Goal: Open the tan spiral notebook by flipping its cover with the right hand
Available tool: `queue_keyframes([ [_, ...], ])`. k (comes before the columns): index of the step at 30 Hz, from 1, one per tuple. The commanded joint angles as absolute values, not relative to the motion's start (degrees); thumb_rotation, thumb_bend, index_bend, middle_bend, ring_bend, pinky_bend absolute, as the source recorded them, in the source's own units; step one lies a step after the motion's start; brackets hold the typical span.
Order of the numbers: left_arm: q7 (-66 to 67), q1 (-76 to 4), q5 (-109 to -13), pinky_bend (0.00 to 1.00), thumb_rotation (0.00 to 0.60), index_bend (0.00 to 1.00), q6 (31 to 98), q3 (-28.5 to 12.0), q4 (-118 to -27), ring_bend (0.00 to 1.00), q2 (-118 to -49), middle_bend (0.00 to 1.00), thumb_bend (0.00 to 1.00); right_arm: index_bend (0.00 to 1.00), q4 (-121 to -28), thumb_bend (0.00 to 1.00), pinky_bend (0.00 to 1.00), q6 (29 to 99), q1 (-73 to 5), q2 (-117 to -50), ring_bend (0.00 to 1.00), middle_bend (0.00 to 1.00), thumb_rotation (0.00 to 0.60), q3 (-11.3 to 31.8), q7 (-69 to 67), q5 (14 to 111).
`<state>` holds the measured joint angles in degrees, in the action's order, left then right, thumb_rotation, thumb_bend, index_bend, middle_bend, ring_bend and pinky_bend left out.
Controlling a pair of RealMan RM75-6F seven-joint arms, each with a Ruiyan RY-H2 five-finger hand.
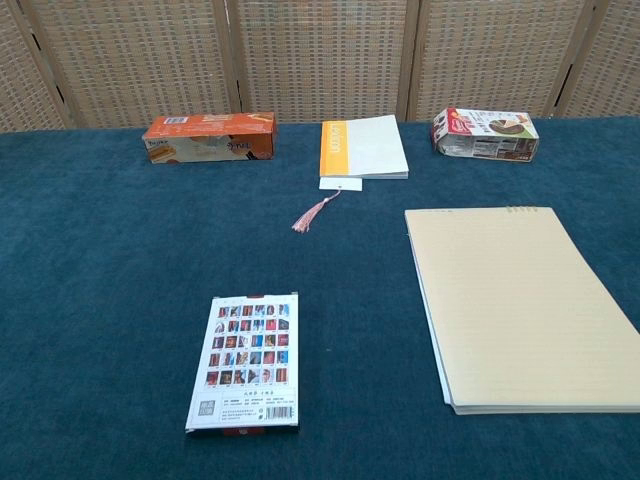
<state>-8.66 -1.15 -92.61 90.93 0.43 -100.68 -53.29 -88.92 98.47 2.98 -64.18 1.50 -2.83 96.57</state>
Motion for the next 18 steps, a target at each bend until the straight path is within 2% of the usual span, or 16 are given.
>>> queue_keyframes([
  [1, -9.0, -1.1, -92.6, 0.00, 0.600, 0.00, 90.9, 0.5, -100.6, 0.00, -53.2, 0.00, 0.00, 0.00, -88.9, 0.00, 0.00, 98.3, 2.9, -64.3, 0.00, 0.00, 0.600, 1.5, -2.7, 96.6],
  [11, -9.3, -1.3, -92.3, 0.00, 0.600, 0.00, 90.8, 0.2, -101.0, 0.00, -53.0, 0.00, 0.00, 0.00, -88.9, 0.00, 0.00, 96.5, 2.0, -64.6, 0.00, 0.00, 0.600, 0.7, -1.0, 97.8],
  [18, -7.9, -1.6, -91.6, 0.00, 0.600, 0.00, 90.0, -0.1, -101.6, 0.00, -53.2, 0.00, 0.00, 0.00, -88.9, 0.03, 0.00, 85.1, -5.0, -65.6, 0.00, 0.00, 0.600, -2.3, 7.6, 105.4],
])
